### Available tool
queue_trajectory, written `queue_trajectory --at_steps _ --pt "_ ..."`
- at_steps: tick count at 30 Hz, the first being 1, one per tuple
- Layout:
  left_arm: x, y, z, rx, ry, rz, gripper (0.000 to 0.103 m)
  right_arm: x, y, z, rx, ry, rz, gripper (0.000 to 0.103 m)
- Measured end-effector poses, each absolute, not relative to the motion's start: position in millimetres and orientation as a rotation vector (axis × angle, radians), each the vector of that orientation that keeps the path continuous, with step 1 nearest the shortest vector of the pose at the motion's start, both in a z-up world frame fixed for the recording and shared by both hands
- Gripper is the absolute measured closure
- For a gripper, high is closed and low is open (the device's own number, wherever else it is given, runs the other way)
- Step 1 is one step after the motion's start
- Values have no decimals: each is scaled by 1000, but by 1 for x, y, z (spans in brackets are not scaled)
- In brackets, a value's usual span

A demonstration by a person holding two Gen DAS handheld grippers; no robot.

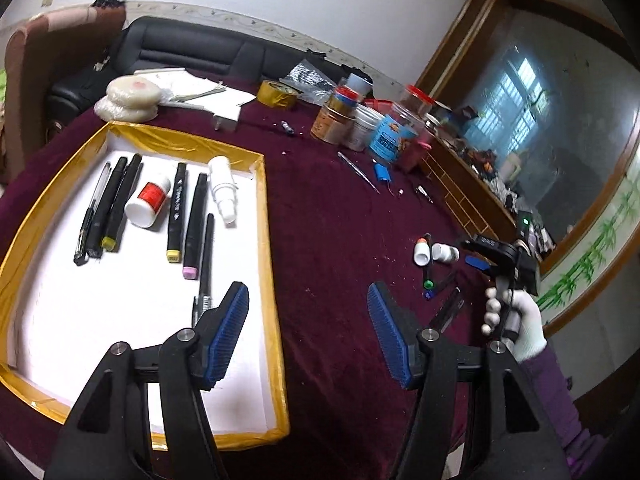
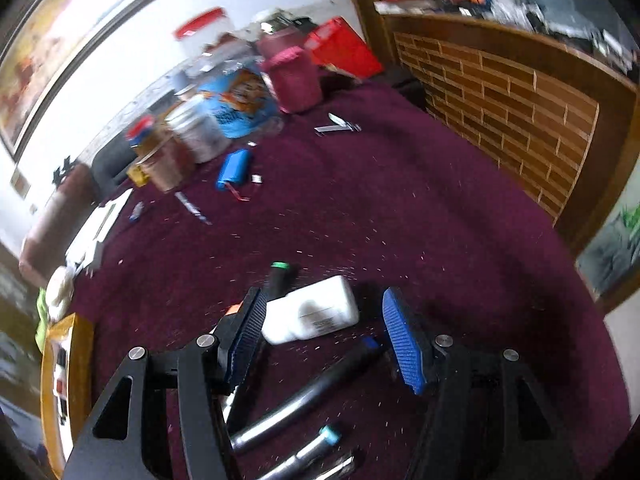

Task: Organize rigid objects
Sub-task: 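Release marker in tray with right tool and move both tools to pile, then grasp a green-capped black marker from the pile with the left tool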

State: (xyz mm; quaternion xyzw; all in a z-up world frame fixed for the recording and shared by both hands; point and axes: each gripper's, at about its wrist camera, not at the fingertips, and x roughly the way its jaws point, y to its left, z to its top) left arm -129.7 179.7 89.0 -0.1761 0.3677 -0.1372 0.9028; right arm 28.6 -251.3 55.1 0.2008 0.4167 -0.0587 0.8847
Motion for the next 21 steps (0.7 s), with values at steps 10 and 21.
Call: queue_trajectory --at_steps 10,21 --pt "-114 135 92 -268 797 -344 42 28 -252 26 518 840 -57 47" --pt "-65 35 76 -131 891 -424 43 22 -244 34 475 786 68 44"
